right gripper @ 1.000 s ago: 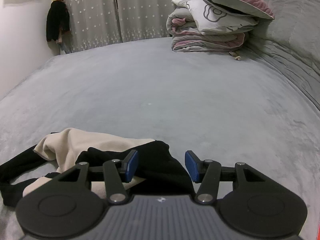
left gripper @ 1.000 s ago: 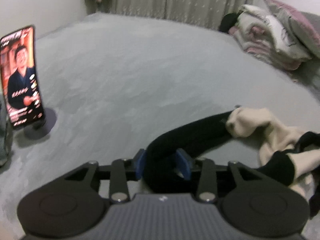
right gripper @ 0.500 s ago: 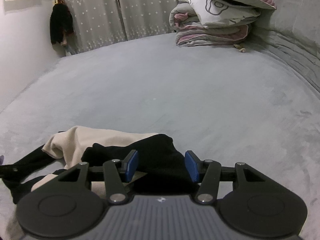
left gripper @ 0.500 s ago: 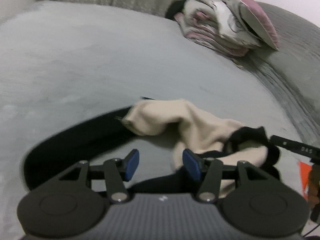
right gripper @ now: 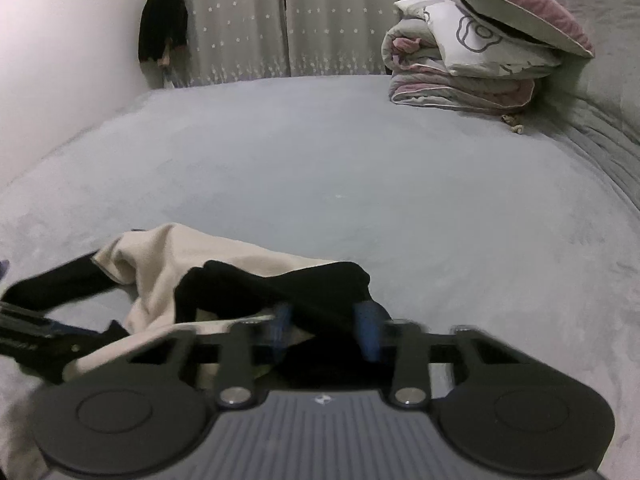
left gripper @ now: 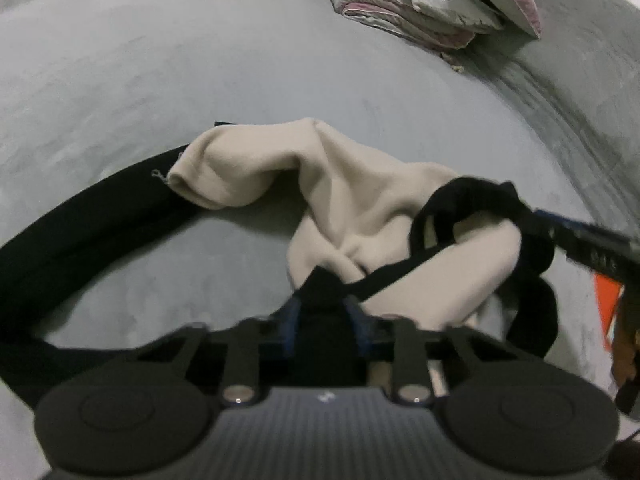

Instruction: Fold clothes

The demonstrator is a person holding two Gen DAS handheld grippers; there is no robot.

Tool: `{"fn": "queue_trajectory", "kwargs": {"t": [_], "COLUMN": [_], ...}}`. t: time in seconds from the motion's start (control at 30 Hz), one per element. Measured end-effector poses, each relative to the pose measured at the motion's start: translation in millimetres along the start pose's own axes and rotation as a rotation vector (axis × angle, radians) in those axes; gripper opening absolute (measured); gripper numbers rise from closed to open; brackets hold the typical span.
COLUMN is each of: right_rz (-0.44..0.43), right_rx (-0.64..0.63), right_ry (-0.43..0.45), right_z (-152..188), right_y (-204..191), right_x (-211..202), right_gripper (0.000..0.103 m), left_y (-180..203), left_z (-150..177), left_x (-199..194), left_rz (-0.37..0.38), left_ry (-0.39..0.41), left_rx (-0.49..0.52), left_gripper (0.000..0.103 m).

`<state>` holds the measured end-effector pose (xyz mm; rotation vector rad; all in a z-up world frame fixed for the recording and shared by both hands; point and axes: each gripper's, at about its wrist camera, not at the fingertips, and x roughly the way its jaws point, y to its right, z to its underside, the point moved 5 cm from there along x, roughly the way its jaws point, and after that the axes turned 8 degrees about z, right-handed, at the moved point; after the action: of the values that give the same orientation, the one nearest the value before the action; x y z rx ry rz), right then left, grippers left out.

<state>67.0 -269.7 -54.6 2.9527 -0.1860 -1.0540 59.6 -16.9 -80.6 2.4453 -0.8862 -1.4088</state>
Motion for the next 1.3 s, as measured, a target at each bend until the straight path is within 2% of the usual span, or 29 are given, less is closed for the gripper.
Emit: {"fn": "queue_trajectory", "kwargs": {"t": [0.1,0.2,0.3,0.5,0.73,0.9,1.3], "right_rz": [0.015,0.036,0.051,0.086,0.098,0.105,0.106], "right_rx": [0.013,0.033,0.055,0.107,0.118,0.086,0.104], "right_ry": [0.017,0.105,0.192,0.323,0.425,0.519,0.726], "right_z": [-4,-15,-24,-35,-53,-74,-114], "right_y": [-1,-1,-3,-4,-8,-14,-22], "right_x": [3,-15,-40,-85,-145,-206,-347], "right_gripper": [0.007,0.006,0.006,0.005,0.005,0.005,0.005], "left_y": [0,4,9,20,31,54,152], "left_z": [4,3,1,-1,-3,-10,-32], "left_x": [-9,-26,-50,-113,-177,-231,-384], "left_rz": [-0.011,-0.017,-0.024,-0.106,-0.119,-0.106,-0.134], "left_ry": [0.026,0.086,0.165,0.370,0.500,0.587,0.832], "left_rx": [0.001,0.013,0.038,0.118,0.108,0.112,0.268], "left_gripper": [0.012,0.011,0.010,0.008,0.008,0.008,0.007]}}
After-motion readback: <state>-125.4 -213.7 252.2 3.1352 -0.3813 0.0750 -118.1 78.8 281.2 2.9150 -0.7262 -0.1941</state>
